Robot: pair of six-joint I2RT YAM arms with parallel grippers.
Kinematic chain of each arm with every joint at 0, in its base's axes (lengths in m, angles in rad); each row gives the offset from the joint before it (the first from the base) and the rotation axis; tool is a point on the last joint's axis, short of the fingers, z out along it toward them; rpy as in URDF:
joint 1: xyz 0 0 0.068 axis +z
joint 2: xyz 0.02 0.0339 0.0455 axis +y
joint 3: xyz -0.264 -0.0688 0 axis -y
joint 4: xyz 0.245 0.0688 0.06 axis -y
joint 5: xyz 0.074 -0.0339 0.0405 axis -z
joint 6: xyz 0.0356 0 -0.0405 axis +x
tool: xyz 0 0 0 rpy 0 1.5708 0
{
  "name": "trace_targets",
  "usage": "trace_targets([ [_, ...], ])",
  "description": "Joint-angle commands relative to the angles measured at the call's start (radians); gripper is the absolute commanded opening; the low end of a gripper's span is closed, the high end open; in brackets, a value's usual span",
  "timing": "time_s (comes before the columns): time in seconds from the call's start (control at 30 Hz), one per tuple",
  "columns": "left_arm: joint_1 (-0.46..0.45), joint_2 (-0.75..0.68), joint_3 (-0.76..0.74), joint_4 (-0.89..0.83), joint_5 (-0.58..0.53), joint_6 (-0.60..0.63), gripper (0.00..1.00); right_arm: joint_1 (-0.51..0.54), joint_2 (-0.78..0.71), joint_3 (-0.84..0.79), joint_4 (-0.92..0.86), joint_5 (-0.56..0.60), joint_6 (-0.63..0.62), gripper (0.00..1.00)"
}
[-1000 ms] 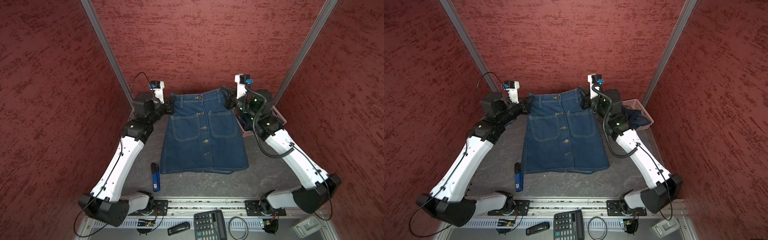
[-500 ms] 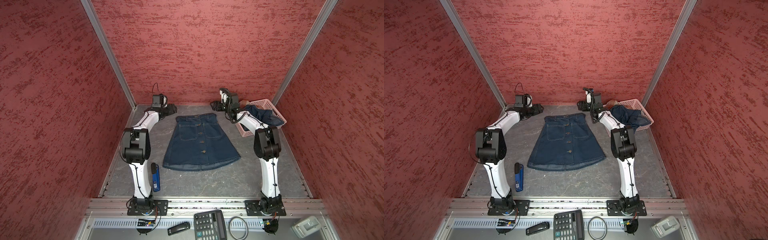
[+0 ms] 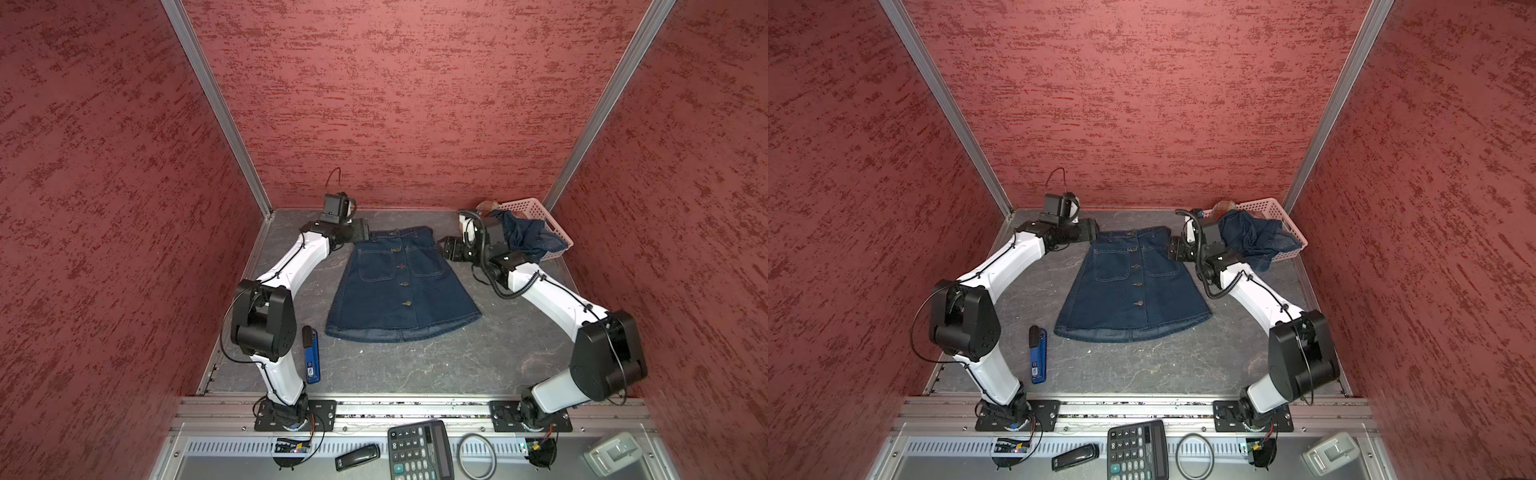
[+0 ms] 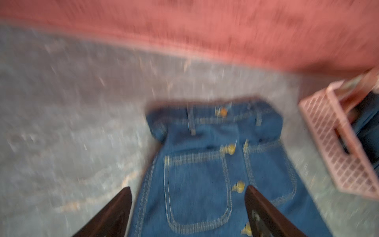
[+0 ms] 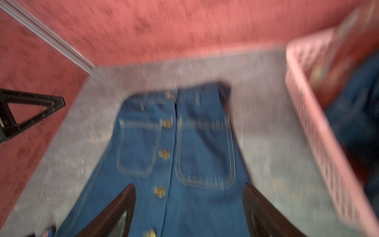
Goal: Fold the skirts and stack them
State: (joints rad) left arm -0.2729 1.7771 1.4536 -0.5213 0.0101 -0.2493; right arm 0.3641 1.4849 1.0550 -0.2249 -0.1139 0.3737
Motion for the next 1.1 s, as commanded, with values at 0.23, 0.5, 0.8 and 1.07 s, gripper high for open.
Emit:
trace_targets([
  [0.23, -0.064, -0.045, -0.197, -0.102, -0.073, -0.065, 0.87, 0.0, -0.208, -0.342, -0.121, 0.121, 0.234, 0.77],
  [0.5, -0.042, 0.003, -0.225, -0.081, -0.043, -0.104, 0.87, -0.041, -0.24, -0.5, -0.025, 0.098, 0.257, 0.75],
  [0.8, 0.008, 0.082, -0.197, -0.048, 0.004, -0.129, 0.86, -0.109, -0.232, -0.564, 0.124, 0.017, 0.273, 0.75],
  [1.07, 0.016, 0.143, -0.142, -0.054, 0.033, -0.139, 0.86, -0.109, -0.085, -0.591, 0.283, -0.063, 0.307, 0.58],
])
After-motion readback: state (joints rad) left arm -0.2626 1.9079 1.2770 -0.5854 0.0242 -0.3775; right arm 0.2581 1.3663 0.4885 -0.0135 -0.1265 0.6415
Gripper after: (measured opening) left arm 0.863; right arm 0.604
